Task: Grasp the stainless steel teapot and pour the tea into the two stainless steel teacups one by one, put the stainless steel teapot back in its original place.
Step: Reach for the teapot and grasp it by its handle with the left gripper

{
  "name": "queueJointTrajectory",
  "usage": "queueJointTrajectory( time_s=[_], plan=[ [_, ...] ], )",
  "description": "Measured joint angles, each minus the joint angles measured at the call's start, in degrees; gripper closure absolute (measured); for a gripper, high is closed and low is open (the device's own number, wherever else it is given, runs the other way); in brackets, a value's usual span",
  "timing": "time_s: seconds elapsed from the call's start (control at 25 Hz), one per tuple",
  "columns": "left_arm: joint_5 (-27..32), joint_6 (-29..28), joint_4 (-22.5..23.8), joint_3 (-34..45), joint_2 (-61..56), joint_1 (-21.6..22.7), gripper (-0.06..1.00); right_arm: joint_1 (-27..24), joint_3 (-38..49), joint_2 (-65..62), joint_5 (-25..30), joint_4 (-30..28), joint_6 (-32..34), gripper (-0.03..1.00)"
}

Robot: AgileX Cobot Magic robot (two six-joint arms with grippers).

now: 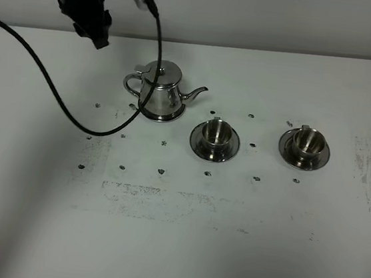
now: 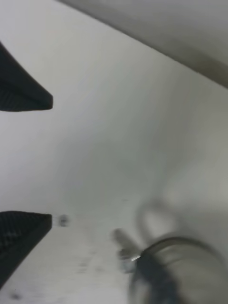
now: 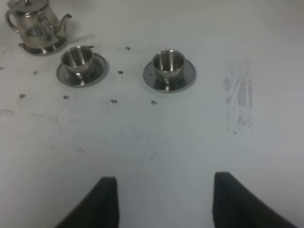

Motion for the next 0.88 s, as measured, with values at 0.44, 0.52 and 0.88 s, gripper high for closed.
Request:
queueJointTrajectory(
  time_s=[0.44, 0.52, 0.88],
  plan=[
    [-2.9, 23.0, -4.1, 16.0, -11.7, 0.0, 0.48, 0.0, 0.0, 0.0, 0.0, 0.0, 0.0, 0.53],
    [-7.0, 26.1, -4.3, 20.9, -13.9, 0.0, 0.48, 0.0, 0.0, 0.0, 0.0, 0.0, 0.0, 0.53],
    [-14.4, 28.3, -6.5, 27.3, -12.0, -0.2, 0.48, 0.0, 0.0, 0.0, 0.0, 0.0, 0.0, 0.53]
  ],
)
